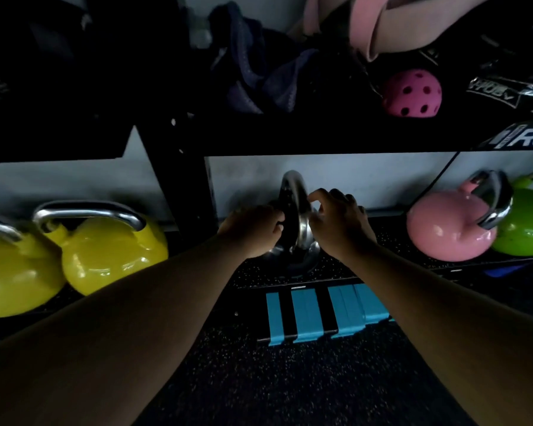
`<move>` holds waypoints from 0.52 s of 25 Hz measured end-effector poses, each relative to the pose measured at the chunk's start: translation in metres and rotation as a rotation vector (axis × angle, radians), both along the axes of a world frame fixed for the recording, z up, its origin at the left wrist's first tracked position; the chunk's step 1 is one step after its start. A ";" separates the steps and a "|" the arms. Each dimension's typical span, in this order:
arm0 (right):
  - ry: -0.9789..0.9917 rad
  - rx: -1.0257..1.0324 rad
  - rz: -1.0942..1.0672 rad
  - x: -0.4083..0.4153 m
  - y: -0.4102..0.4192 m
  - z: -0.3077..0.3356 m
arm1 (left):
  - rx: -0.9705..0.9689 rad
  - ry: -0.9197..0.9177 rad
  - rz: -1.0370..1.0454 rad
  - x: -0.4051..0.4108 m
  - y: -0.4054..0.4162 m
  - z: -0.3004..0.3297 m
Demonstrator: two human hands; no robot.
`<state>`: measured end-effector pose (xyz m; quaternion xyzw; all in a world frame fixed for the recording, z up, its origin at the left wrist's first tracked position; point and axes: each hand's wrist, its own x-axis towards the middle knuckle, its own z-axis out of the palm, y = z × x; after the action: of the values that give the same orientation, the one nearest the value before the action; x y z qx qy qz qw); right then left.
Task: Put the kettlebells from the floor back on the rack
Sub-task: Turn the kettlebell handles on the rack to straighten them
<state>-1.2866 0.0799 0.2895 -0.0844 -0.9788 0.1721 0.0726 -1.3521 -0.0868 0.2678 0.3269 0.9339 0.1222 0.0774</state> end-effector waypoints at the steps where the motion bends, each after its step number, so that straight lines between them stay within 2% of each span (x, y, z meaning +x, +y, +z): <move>1: 0.018 0.011 0.001 0.006 -0.009 0.000 | 0.004 0.013 -0.013 0.008 -0.011 0.002; 4: 0.013 0.017 0.012 0.020 -0.033 -0.006 | 0.006 0.082 0.026 0.032 -0.047 0.003; 8: -0.008 -0.005 0.052 0.029 -0.072 -0.006 | 0.122 0.158 0.151 0.051 -0.103 0.002; 13: 0.073 -0.036 0.203 0.008 -0.155 -0.005 | -0.010 0.242 0.160 0.030 -0.201 0.003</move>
<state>-1.2790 -0.0751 0.2846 0.0202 -0.9757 0.1990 0.0891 -1.3219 -0.2876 0.2711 0.2632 0.9602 0.0831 -0.0440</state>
